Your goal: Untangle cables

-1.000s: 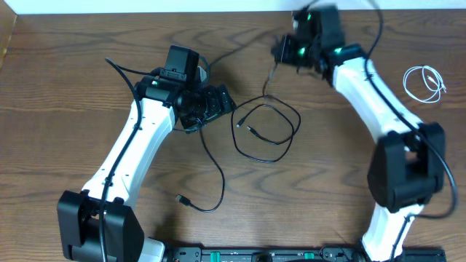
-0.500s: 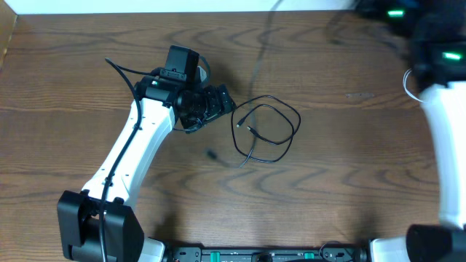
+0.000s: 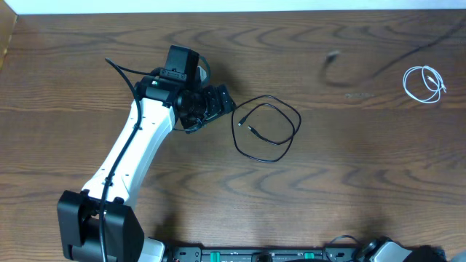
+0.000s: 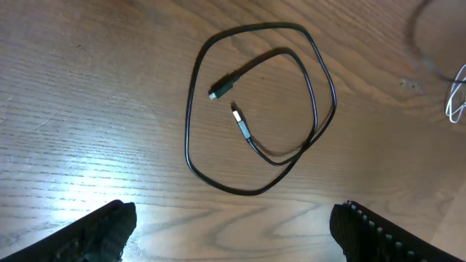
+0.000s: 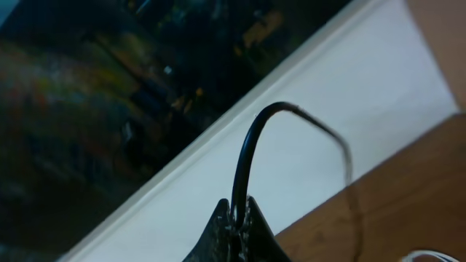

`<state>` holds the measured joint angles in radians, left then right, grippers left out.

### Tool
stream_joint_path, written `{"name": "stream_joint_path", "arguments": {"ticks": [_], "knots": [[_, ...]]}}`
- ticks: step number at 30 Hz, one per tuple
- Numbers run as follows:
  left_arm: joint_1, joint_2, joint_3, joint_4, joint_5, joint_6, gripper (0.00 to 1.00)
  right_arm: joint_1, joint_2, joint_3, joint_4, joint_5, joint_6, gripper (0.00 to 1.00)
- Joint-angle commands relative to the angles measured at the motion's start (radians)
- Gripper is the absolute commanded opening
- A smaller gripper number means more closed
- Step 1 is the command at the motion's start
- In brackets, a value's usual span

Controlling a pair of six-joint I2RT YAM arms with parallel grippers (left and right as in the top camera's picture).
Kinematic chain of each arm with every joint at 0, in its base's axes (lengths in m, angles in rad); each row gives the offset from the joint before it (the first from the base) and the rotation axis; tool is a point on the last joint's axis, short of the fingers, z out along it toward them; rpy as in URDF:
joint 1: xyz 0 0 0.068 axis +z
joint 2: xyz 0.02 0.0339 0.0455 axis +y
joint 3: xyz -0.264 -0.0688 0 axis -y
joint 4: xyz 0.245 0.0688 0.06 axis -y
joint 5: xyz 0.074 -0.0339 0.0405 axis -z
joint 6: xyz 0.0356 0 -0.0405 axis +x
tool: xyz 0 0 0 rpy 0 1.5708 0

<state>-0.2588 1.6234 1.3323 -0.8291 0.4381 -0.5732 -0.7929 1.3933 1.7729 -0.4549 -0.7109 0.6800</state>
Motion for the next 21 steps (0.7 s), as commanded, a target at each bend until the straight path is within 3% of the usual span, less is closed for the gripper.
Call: {"name": "stream_joint_path", "arguments": {"ticks": [1,4,11,15,21], "knots": [[0.000,-0.002,0.012,-0.004,-0.013,0.000,0.90,-0.069,0.017,0.015,-0.013,-0.073,0.039,0.01],[0.000,-0.002,0.012,-0.004,-0.014,0.000,0.90,-0.094,0.036,0.015,-0.038,-0.023,-0.004,0.01],[0.000,-0.001,0.012,-0.004,-0.014,0.000,0.90,-0.052,0.092,0.015,-0.227,0.369,-0.159,0.01],[0.000,-0.001,0.012,-0.004,-0.014,0.000,0.91,-0.009,0.148,0.014,-0.285,0.539,-0.166,0.01],[0.000,0.005,0.012,-0.005,-0.014,0.000,0.91,0.018,0.284,0.014,-0.314,0.562,-0.168,0.01]]}}
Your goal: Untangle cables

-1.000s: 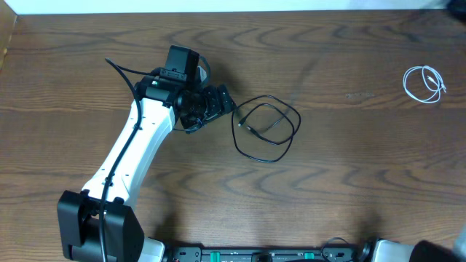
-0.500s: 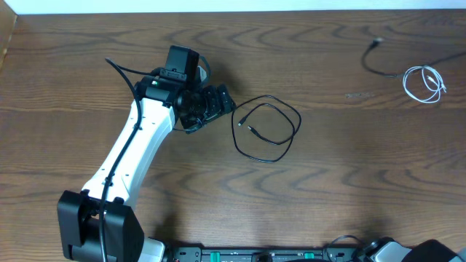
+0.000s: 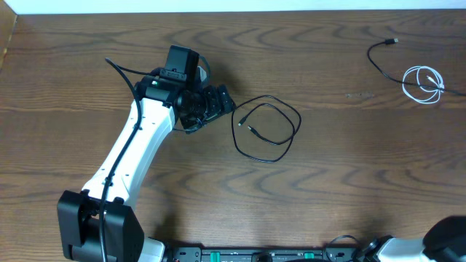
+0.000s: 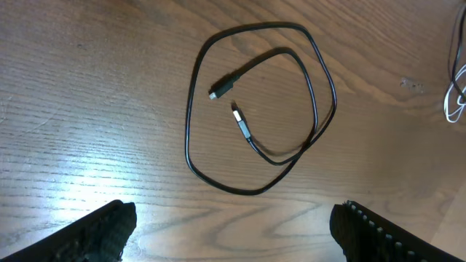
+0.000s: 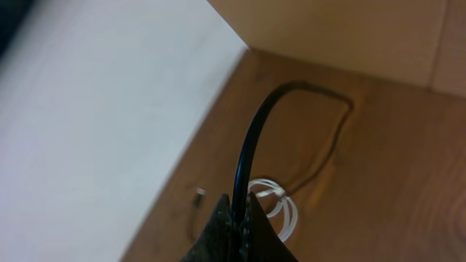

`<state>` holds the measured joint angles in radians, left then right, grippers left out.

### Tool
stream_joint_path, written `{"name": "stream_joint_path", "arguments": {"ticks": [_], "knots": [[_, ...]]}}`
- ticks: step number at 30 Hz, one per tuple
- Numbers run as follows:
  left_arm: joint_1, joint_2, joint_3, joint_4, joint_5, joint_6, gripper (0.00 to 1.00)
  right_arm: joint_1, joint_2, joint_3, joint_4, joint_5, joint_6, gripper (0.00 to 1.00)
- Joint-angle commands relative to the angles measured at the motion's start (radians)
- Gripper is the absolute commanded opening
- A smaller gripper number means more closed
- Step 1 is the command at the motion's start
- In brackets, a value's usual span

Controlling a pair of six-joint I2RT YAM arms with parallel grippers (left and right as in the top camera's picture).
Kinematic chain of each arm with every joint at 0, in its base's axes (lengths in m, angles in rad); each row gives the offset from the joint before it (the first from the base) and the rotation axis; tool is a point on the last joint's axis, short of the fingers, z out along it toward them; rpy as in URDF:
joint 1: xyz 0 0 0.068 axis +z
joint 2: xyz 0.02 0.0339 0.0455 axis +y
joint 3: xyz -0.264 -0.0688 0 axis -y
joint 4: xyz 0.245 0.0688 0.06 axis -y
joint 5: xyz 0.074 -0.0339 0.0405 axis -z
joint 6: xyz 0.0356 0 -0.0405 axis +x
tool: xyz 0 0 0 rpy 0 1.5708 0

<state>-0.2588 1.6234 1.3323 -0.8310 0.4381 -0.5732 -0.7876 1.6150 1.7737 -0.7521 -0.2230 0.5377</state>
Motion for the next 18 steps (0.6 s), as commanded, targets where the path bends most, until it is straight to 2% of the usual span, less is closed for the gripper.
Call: {"name": "stream_joint_path", "arguments": {"ticks": [1,5,6,7,8,9,10,11,12,18], "knots": [[0.000,0.006,0.012,-0.003,-0.013,-0.001,0.91,0.016,0.096,0.013,-0.031,0.080,-0.027,0.01],[0.000,0.008,0.012,-0.003,-0.014,0.000,0.90,0.025,0.206,0.013,-0.081,0.082,-0.027,0.02],[0.000,0.008,0.012,-0.002,-0.014,-0.001,0.90,0.029,0.237,0.013,-0.091,0.082,-0.031,0.06],[0.000,0.008,0.012,0.000,-0.014,0.000,0.91,0.031,0.262,0.013,-0.097,0.081,-0.031,0.18],[0.000,0.008,0.012,0.001,-0.014,0.000,0.90,0.035,0.292,0.013,-0.098,0.079,-0.031,0.37],[0.000,0.008,0.012,0.002,-0.014,-0.001,0.91,0.039,0.323,0.013,-0.098,0.053,-0.046,0.68],[0.000,0.008,0.012,0.002,-0.013,-0.001,0.90,0.042,0.339,0.013,-0.099,0.032,-0.059,0.84],[0.000,0.008,0.012,0.002,-0.014,-0.001,0.91,0.043,0.353,0.013,-0.106,0.011,-0.064,0.95],[0.000,0.008,0.012,0.002,-0.013,0.000,0.91,0.048,0.363,0.013,-0.117,0.002,-0.064,0.99],[0.000,0.009,0.012,0.006,-0.014,-0.001,0.90,0.103,0.352,0.013,-0.134,-0.020,-0.117,0.99]]}}
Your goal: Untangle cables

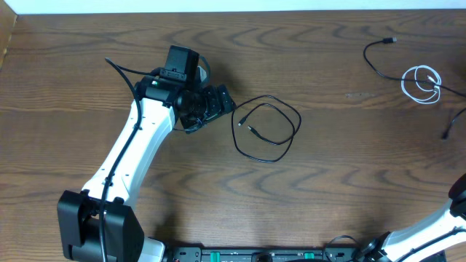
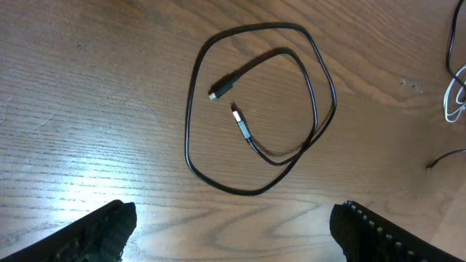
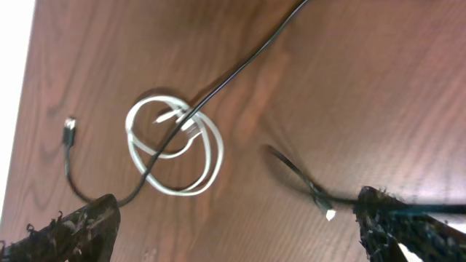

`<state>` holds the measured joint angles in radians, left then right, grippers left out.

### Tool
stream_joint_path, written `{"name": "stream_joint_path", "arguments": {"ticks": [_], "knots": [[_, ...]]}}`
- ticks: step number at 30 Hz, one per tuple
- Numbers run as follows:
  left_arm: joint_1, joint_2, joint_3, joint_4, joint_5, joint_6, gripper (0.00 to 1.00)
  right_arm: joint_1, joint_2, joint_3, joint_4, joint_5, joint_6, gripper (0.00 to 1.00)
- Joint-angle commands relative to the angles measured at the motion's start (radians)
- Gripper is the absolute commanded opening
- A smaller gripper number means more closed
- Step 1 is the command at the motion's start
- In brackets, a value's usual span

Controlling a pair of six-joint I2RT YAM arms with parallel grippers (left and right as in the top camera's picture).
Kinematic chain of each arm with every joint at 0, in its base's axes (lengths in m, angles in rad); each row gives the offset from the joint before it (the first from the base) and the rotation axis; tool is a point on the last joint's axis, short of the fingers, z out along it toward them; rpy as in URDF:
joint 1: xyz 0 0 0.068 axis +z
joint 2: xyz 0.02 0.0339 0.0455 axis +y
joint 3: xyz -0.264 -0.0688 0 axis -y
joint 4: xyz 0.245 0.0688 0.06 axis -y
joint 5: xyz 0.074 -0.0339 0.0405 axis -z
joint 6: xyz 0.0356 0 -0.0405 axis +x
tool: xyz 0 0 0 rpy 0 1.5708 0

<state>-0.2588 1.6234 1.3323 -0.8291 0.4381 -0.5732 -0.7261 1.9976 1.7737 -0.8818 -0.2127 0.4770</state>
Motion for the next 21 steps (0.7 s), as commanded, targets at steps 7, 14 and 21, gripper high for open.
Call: {"name": "stream_joint_path", "arguments": {"ticks": [7,14,21], "knots": [[0.000,0.010,0.012,0.011,-0.013,-0.001,0.90,0.181,-0.042,0.013,-0.053,-0.045,-0.177,0.99],[0.000,0.010,0.012,0.026,-0.013,-0.001,0.90,0.372,-0.041,0.013,-0.151,-0.141,-0.360,0.94],[0.010,0.010,0.012,0.059,-0.014,-0.001,0.91,0.614,-0.026,-0.041,-0.211,-0.106,-0.388,0.83]]}}
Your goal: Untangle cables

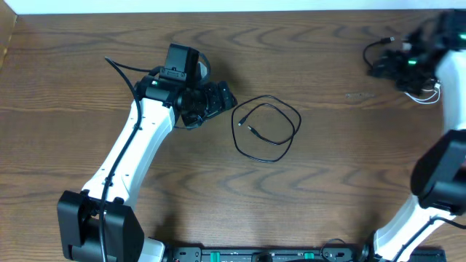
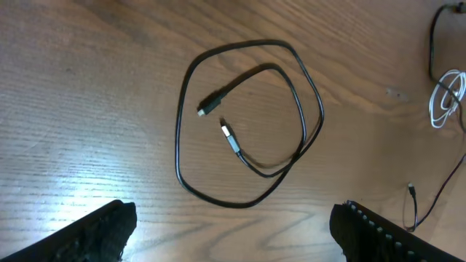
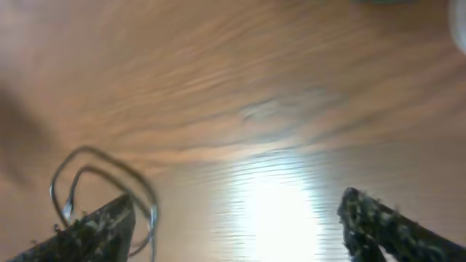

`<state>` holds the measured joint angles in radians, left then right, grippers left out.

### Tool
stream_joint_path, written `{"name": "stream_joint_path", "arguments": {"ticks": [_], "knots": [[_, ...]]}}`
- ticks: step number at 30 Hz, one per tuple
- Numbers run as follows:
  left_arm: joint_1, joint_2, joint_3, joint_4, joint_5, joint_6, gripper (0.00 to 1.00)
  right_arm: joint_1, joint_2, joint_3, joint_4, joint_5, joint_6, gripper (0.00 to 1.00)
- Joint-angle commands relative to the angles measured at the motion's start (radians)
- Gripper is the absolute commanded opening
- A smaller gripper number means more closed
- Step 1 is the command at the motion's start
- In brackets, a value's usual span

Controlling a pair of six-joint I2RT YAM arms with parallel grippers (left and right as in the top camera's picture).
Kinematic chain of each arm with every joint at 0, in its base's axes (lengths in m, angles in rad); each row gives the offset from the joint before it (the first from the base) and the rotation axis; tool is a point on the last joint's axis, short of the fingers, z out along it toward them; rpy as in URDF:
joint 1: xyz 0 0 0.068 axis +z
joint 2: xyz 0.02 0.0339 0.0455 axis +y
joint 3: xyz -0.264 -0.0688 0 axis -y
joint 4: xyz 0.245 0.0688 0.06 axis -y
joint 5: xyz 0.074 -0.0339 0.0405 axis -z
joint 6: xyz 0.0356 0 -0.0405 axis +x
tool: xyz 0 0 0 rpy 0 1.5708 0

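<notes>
A black cable (image 1: 266,127) lies coiled in a loose loop mid-table, both plugs inside the loop; it also shows in the left wrist view (image 2: 247,124). My left gripper (image 1: 222,98) hovers just left of it, open (image 2: 233,215), holding nothing. A second thin black cable (image 1: 373,51) and a small white cable coil (image 2: 445,102) lie at the far right. My right gripper (image 1: 382,65) is over that black cable, open (image 3: 233,218); its view is blurred and shows only a faint cable loop (image 3: 102,185).
The wooden table (image 1: 328,182) ends at a white strip along the far edge. The right arm (image 1: 444,145) stretches up the right side and covers part of the white coil. The left arm (image 1: 131,153) crosses the left half.
My right arm, then off the lower right edge with its open gripper looking down on the white coil, now reaches over the far right corner. My left gripper shifted slightly; the middle coil looks smaller.
At first my right gripper was shut on the thin black cable, held up off the table. Then one end lay by the white coil, the gripper still shut. Later it was open, the cable lying across the white coil. The middle coil stayed put throughout.
</notes>
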<state>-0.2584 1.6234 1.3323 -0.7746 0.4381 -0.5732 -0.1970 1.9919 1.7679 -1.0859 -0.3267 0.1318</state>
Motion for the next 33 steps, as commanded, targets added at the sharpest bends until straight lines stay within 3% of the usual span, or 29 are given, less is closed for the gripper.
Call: {"name": "stream_joint_path", "arguments": {"ticks": [1,3,7,11,24,33], "knots": [[0.016,0.010,0.012,0.005,-0.014,-0.001,0.90,0.121,-0.018,-0.060,-0.004,0.013,-0.042,0.81],[0.039,0.010,0.012,0.003,-0.013,-0.001,0.91,0.184,-0.016,-0.107,0.013,0.022,-0.007,0.72],[0.090,0.010,0.012,-0.013,-0.013,0.000,0.90,0.288,-0.016,-0.191,0.058,0.148,0.086,0.68],[0.109,0.010,0.012,-0.060,-0.067,0.003,0.91,0.396,-0.016,-0.296,0.122,0.171,0.107,0.53],[0.109,0.010,0.012,-0.078,-0.093,0.034,0.90,0.596,-0.016,-0.412,0.262,0.289,0.167,0.40],[0.109,0.010,0.012,-0.078,-0.093,0.034,0.90,0.639,-0.014,-0.457,0.264,0.405,0.213,0.33]]}}
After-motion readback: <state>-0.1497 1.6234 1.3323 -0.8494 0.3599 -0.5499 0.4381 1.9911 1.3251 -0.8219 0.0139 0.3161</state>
